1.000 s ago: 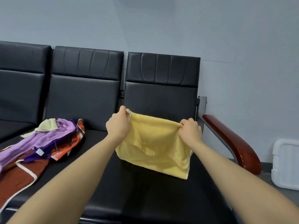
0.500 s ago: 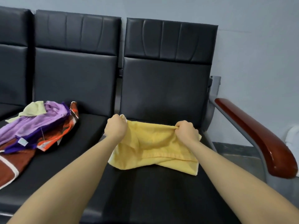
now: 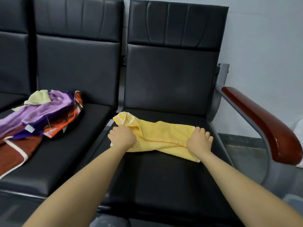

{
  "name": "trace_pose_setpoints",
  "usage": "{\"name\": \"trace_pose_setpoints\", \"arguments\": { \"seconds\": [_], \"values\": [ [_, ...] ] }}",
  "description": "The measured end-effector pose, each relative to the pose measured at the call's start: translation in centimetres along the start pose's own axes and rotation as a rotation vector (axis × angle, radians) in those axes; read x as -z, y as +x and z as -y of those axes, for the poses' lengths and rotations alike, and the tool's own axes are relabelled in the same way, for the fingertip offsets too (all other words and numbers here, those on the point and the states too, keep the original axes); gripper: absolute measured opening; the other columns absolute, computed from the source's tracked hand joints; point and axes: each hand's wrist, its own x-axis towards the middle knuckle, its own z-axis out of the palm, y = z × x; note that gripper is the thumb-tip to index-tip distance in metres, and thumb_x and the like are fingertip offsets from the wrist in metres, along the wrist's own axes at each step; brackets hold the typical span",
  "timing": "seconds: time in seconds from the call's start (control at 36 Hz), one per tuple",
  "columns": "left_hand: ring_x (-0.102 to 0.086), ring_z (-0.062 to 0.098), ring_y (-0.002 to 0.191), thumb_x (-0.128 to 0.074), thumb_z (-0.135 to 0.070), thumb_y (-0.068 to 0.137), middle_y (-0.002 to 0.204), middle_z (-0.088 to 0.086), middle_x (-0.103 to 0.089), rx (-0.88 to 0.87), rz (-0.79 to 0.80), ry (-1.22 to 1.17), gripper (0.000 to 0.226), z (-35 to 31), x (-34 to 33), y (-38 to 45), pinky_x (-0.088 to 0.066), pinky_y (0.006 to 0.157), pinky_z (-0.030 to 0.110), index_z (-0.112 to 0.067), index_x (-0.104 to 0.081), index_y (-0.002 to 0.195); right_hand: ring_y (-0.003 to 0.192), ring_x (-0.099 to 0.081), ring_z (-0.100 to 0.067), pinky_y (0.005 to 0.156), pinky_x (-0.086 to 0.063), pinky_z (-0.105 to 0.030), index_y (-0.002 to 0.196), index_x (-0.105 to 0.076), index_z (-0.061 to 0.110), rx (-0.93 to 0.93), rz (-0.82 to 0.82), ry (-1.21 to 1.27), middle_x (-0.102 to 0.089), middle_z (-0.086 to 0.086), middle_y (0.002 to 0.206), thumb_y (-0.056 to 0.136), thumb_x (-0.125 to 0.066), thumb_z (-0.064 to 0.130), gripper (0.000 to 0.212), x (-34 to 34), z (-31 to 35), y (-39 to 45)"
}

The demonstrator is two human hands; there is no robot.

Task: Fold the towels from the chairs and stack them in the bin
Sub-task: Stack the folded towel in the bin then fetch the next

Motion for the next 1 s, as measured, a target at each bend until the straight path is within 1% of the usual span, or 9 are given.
{"name": "trace_pose_setpoints", "arguments": {
  "seconds": [0.17, 0.31, 0.44, 0.58, 0.69, 0.78, 0.86, 0.94, 1.0],
  "values": [
    [-0.048, 0.028, 0.12, -0.043, -0.015, 0.092, 0.128, 0.012, -0.05, -0.025, -0.011, 0.005, 0.031, 1.8, -0.7, -2.4, -0.035, 0.1, 0.034, -0.007, -0.045, 0.122, 0.126, -0.041, -0.03, 0.105, -0.03, -0.039, 0.134, -0.039, 0.005, -0.235, 0.108, 0.0, -0.042, -0.015, 0.138, 0.096, -0.04, 0.024, 0.043, -0.1, -0.5, -2.7],
    [-0.055, 0.027, 0.107, -0.041, -0.017, 0.095, 0.114, 0.01, -0.057, -0.074, -0.121, -0.13, 0.019, 3.0, -0.5, -3.3, -0.037, 0.092, 0.034, -0.007, -0.05, 0.108, 0.124, -0.042, -0.029, 0.105, -0.03, -0.037, 0.13, -0.044, 0.005, -0.299, 0.108, -0.033, -0.045, -0.015, 0.135, 0.096, -0.041, 0.023, 0.039, -0.1, -0.8, -3.6],
    [-0.053, 0.027, 0.097, -0.044, -0.021, 0.096, 0.103, 0.009, -0.056, -0.237, -0.282, -0.256, 0.018, 3.5, -0.2, -3.6, -0.036, 0.086, 0.036, -0.005, -0.052, 0.095, 0.12, -0.047, -0.029, 0.102, -0.03, -0.038, 0.126, -0.049, 0.005, -0.376, 0.103, 0.013, -0.053, -0.013, 0.129, 0.096, -0.042, 0.034, 0.042, -0.2, -1.4, -3.6],
    [-0.055, 0.023, 0.091, -0.05, -0.024, 0.095, 0.09, 0.003, -0.056, -0.338, -0.314, -0.303, 0.014, 2.9, -0.1, -4.2, -0.033, 0.088, 0.034, -0.012, -0.048, 0.087, 0.119, -0.044, -0.029, 0.103, -0.027, -0.042, 0.113, -0.06, 0.011, -0.244, 0.105, -0.007, -0.055, -0.01, 0.123, 0.098, -0.038, 0.043, 0.042, -0.6, -2.2, -4.1],
    [-0.055, 0.022, 0.088, -0.048, -0.026, 0.096, 0.086, 0.001, -0.058, -0.375, -0.294, -0.29, 0.016, 2.6, -0.3, -4.6, -0.029, 0.09, 0.033, -0.012, -0.054, 0.097, 0.111, -0.045, -0.027, 0.097, -0.029, -0.041, 0.104, -0.055, 0.012, -0.143, 0.077, 0.134, -0.053, -0.007, 0.109, 0.09, -0.047, 0.022, 0.019, -0.5, -1.8, -4.6],
    [-0.054, 0.021, 0.082, -0.045, -0.027, 0.097, 0.077, 0.0, -0.057, -0.391, -0.287, -0.296, 0.017, 2.4, -0.2, -4.9, -0.03, 0.09, 0.033, -0.015, -0.051, 0.086, 0.104, -0.048, -0.025, 0.091, -0.029, -0.039, 0.095, -0.053, 0.014, -0.103, 0.004, 0.221, -0.053, -0.002, 0.095, 0.088, -0.047, 0.012, 0.009, 0.1, -1.6, -4.9],
    [-0.054, 0.021, 0.077, -0.044, -0.026, 0.097, 0.071, 0.002, -0.056, -0.407, -0.295, -0.307, 0.025, 2.5, 0.1, -4.9, -0.031, 0.086, 0.033, -0.016, -0.046, 0.073, 0.103, -0.05, -0.024, 0.091, -0.029, -0.038, 0.101, -0.051, 0.018, -0.089, -0.032, 0.313, -0.053, 0.0, 0.093, 0.093, -0.051, 0.02, 0.008, 0.6, -1.3, -4.9],
    [-0.054, 0.021, 0.074, -0.043, -0.026, 0.098, 0.068, 0.001, -0.055, -0.41, -0.316, -0.334, 0.026, 2.8, 1.0, -5.1, -0.026, 0.082, 0.029, -0.012, -0.051, 0.077, 0.089, -0.055, -0.022, 0.089, -0.028, -0.036, 0.092, -0.05, 0.018, -0.068, -0.08, 0.512, -0.056, 0.001, 0.08, 0.096, -0.05, 0.027, 0.01, 1.1, -1.2, -4.8],
    [-0.053, 0.02, 0.072, -0.042, -0.026, 0.099, 0.065, -0.001, -0.054, -0.398, -0.326, -0.361, 0.023, 2.8, 1.9, -5.1, -0.026, 0.085, 0.029, -0.013, -0.051, 0.082, 0.08, -0.053, -0.021, 0.09, -0.031, -0.038, 0.084, -0.051, 0.016, -0.079, -0.155, 0.623, -0.055, 0.001, 0.075, 0.098, -0.046, 0.032, 0.021, 2.0, -1.0, -4.6]
  ]
}}
